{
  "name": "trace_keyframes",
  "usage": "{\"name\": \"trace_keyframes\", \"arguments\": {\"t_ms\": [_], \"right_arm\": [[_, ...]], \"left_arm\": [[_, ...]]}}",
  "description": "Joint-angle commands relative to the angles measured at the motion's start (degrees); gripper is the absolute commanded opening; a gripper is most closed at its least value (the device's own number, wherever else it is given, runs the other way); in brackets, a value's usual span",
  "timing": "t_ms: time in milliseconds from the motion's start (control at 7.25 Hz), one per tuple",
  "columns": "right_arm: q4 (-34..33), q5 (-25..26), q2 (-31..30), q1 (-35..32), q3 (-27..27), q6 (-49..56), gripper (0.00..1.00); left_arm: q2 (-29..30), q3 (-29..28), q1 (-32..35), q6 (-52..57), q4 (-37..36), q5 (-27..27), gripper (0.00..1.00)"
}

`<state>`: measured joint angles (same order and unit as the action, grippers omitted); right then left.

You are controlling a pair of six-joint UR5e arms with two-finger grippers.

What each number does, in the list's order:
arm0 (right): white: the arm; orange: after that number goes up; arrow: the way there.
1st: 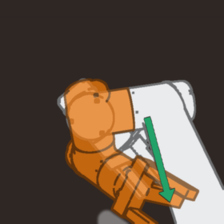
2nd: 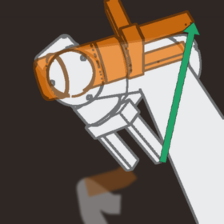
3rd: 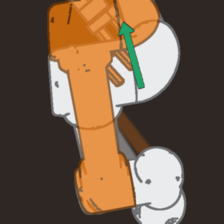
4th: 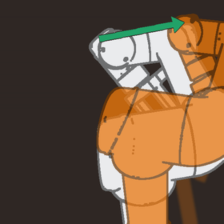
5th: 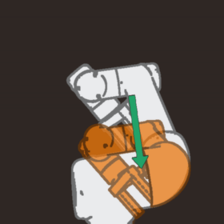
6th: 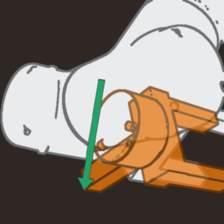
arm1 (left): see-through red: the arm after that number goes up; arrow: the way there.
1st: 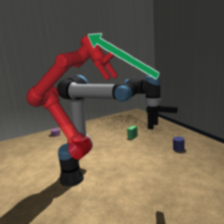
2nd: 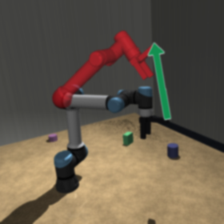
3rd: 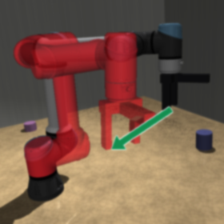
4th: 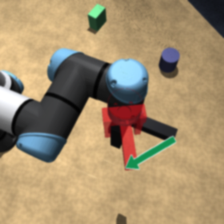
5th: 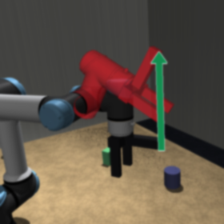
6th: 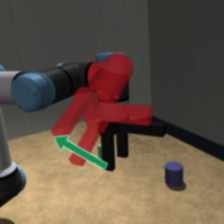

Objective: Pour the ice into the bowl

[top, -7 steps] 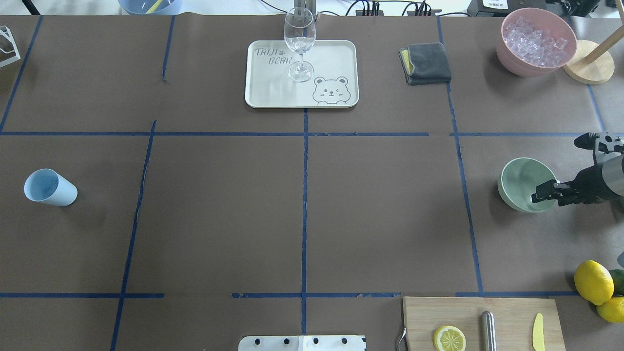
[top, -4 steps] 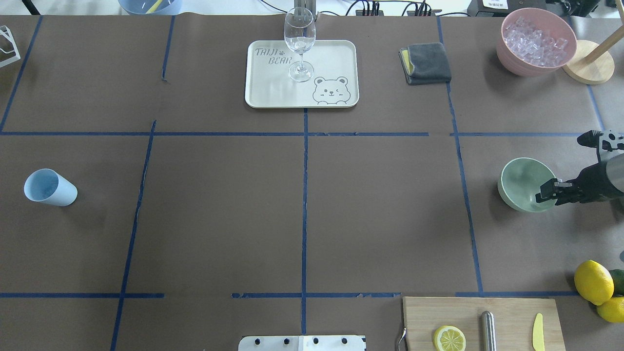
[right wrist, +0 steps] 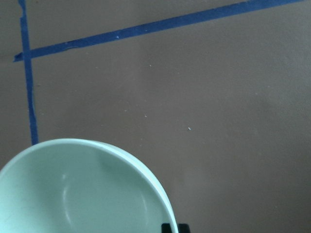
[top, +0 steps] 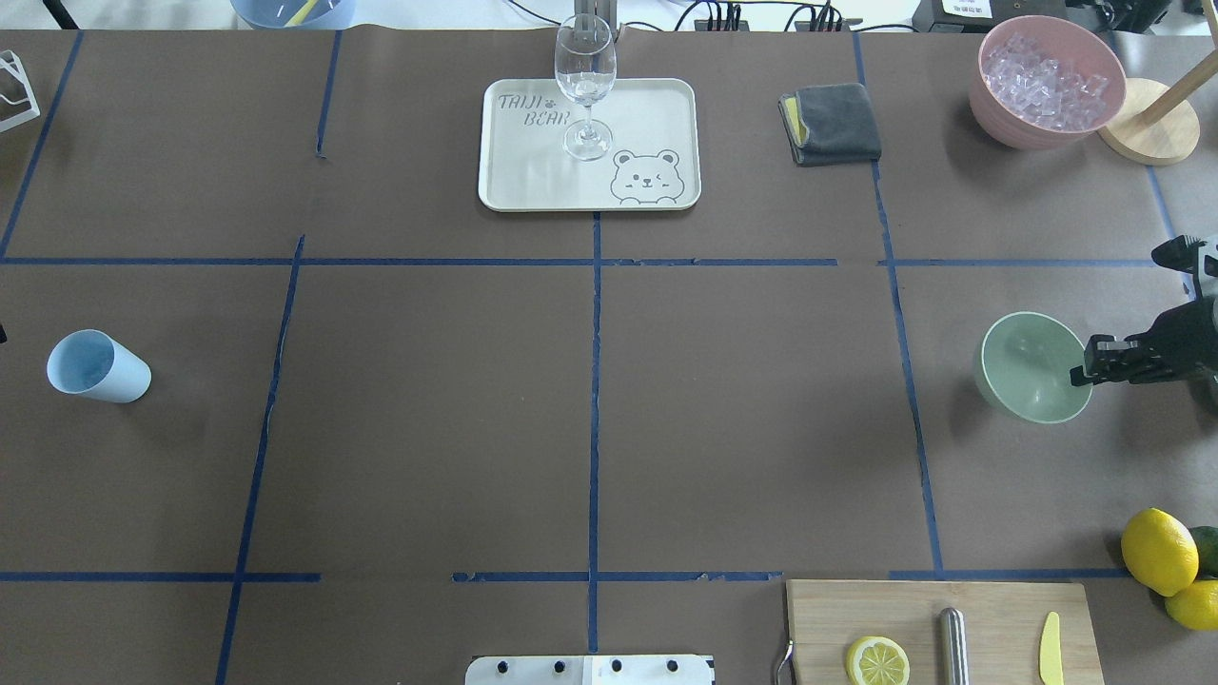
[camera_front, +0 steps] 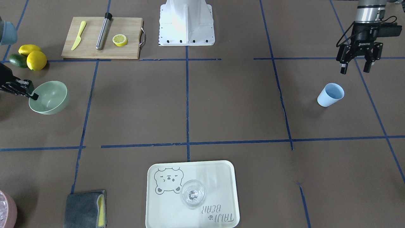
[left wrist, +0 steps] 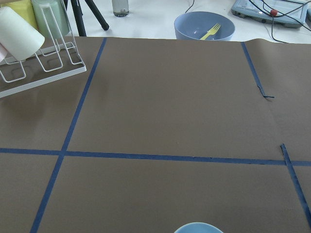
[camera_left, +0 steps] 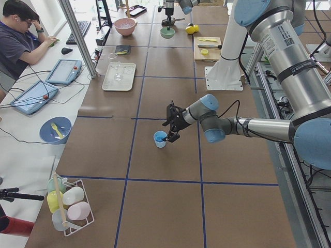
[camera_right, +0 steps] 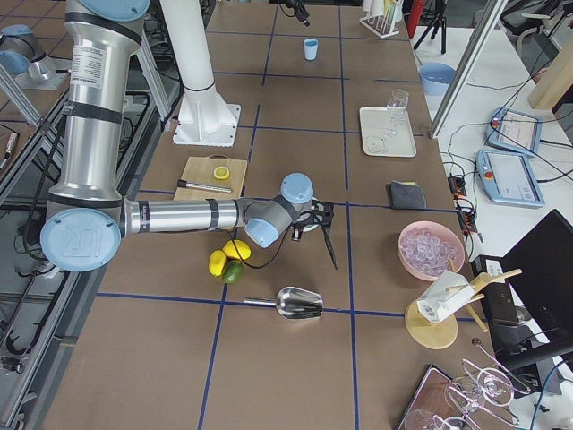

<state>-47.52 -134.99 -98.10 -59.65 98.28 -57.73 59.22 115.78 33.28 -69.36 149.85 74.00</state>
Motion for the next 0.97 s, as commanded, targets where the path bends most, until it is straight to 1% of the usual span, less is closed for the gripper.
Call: {"name": "trace_keyframes", "arguments": {"t_ms": [0,138,276,414,552,690,828], "right_arm": [[-3.6,-3.0,4.6,-1.3,1.6,-3.0,0.00],[-7.1,-3.2,8.5,-1.2,3.0,-7.3,0.00],[-12.1,-3.2,12.0,1.7,5.6,-10.8,0.00],[-18.8,-2.9,16.7,3.9,7.5,-14.0,0.00],[-23.5,-2.8,19.9,6.4,9.4,-16.5,0.00],[-26.9,-2.1,24.4,9.4,9.7,-20.7,0.00],[-29.7,-1.2,28.4,13.3,9.5,-25.4,0.00]], "left_arm": [[-0.5,0.0,-9.7,-8.5,-0.4,-6.1,0.99],[-0.5,-0.5,-13.8,-11.8,-0.5,-10.2,0.99],[-0.4,-2.0,-16.3,-13.5,-0.5,-14.4,0.99],[0.0,-3.1,-19.2,-16.7,-0.5,-18.2,0.99],[0.4,-4.5,-21.6,-18.8,-0.5,-23.1,0.99],[1.2,-6.9,-22.2,-19.0,-0.5,-26.4,0.99],[3.0,-9.3,-22.6,-19.1,-0.5,-28.2,0.99]]}}
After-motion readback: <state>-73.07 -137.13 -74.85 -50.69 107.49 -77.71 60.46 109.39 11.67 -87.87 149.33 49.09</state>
